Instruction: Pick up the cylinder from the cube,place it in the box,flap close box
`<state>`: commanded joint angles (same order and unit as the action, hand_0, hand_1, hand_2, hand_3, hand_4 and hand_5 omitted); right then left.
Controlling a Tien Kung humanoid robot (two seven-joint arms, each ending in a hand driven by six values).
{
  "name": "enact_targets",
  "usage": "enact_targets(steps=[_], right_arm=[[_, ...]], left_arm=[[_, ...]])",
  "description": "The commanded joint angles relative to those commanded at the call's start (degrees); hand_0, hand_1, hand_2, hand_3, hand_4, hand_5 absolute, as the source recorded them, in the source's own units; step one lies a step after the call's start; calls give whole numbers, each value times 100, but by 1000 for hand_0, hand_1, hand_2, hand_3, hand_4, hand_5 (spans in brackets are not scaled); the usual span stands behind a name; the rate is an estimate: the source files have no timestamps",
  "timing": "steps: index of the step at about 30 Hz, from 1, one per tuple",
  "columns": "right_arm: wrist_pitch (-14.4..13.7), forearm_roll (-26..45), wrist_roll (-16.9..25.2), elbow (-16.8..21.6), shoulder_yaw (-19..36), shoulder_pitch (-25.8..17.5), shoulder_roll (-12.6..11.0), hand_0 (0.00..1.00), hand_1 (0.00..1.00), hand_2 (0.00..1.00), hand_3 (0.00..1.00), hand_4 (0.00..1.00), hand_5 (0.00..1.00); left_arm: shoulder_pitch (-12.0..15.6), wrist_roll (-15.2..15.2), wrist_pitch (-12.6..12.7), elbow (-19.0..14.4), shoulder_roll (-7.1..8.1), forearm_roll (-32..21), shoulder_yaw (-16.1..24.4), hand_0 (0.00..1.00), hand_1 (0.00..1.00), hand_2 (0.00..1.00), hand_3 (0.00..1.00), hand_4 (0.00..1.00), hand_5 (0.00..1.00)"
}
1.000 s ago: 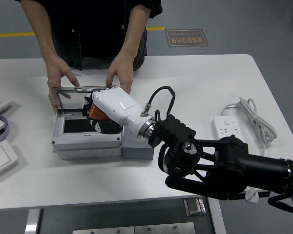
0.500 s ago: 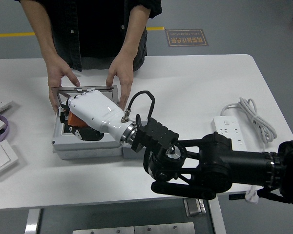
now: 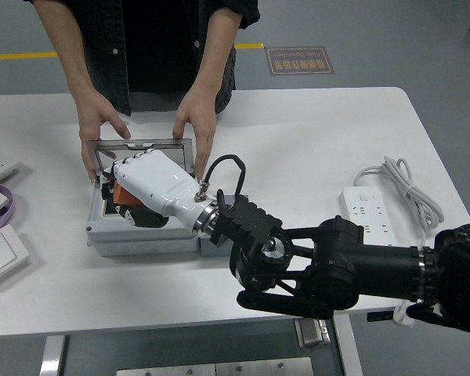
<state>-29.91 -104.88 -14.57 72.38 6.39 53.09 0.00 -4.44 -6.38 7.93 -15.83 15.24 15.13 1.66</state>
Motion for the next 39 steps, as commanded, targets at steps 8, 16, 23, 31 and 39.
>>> enact_targets(steps=[8, 16, 23, 31, 39], right_arm=[[22, -54, -6, -206, 15, -66, 0, 718, 601, 603, 510, 21, 2], [-35, 129, 110, -262, 0, -73, 0, 729, 611, 608, 521, 2, 2], [467, 118, -77, -430, 23, -56, 0, 734, 637, 626, 592, 2, 2], [656, -14, -213, -565, 32, -68, 0, 807, 766, 800, 836, 607, 208], [402, 828, 119, -766, 143, -119, 0, 949, 913, 916, 996, 759, 269]], left_arm=[[8, 5, -6, 5, 3, -12, 4, 582, 572, 549, 607, 635, 235], [1, 10, -13, 3, 8, -5, -2, 582, 572, 549, 607, 635, 235], [-45, 29, -26, 0, 10, -1, -38, 582, 572, 549, 607, 634, 236], [-53, 74, -29, -14, 2, -82, -151, 582, 571, 549, 607, 632, 242], [-88, 62, -46, -9, 12, -46, -147, 582, 571, 549, 607, 631, 245]])
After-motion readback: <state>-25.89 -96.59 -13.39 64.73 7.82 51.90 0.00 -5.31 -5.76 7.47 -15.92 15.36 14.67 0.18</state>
